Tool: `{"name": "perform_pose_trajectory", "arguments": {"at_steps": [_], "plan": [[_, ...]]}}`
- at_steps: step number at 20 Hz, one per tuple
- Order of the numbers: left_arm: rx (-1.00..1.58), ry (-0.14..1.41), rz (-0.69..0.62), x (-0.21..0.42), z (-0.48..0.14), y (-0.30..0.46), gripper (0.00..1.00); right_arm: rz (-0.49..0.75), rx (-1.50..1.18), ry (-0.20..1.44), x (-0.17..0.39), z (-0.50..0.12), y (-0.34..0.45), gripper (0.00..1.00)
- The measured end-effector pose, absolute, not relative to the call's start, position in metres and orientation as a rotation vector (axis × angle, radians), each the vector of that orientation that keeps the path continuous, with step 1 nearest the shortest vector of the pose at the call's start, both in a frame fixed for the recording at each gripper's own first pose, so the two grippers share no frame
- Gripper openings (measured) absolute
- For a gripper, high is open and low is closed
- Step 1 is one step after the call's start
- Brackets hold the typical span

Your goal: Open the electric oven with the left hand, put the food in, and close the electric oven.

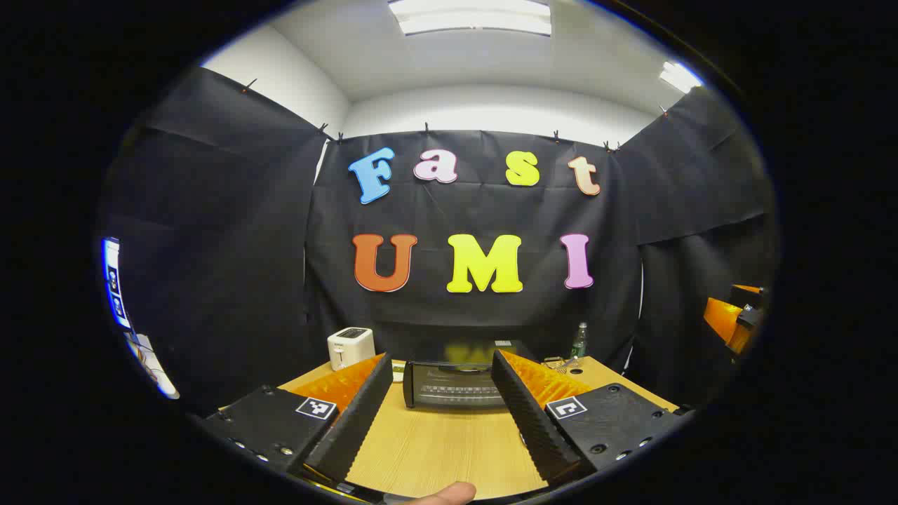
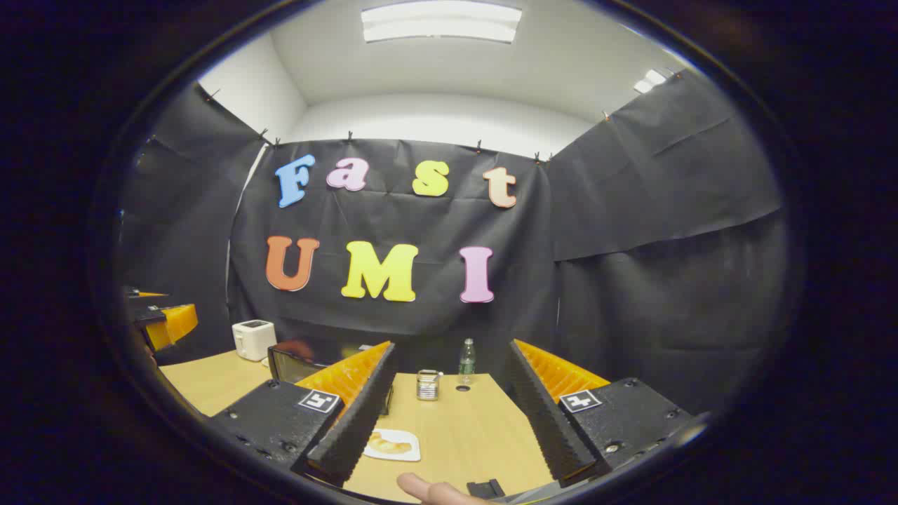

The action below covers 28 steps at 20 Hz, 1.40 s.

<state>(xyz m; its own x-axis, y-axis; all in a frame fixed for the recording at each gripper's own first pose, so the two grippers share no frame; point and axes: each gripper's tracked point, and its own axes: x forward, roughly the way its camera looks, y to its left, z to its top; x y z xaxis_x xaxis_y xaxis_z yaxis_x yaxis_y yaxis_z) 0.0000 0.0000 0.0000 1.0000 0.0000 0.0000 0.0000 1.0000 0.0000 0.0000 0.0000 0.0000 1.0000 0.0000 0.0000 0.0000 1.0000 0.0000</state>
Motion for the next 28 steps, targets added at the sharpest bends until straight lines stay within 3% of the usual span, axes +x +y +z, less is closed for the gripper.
{"name": "perform_pose_trajectory", "arguments": {"at_steps": [16,25,28], "plan": [[0.006,0.033,-0.089,0.048,-0.014,-0.027,0.93,-0.044,0.069,-0.016,0.004,-0.022,-0.034,0.98],[0.039,0.077,-0.081,0.167,-0.047,-0.033,0.93,-0.033,0.096,-0.026,0.010,-0.036,-0.053,0.98],[0.021,0.115,-0.156,0.213,-0.068,-0.054,0.94,-0.023,0.109,-0.056,0.013,-0.038,-0.060,0.98]]}}
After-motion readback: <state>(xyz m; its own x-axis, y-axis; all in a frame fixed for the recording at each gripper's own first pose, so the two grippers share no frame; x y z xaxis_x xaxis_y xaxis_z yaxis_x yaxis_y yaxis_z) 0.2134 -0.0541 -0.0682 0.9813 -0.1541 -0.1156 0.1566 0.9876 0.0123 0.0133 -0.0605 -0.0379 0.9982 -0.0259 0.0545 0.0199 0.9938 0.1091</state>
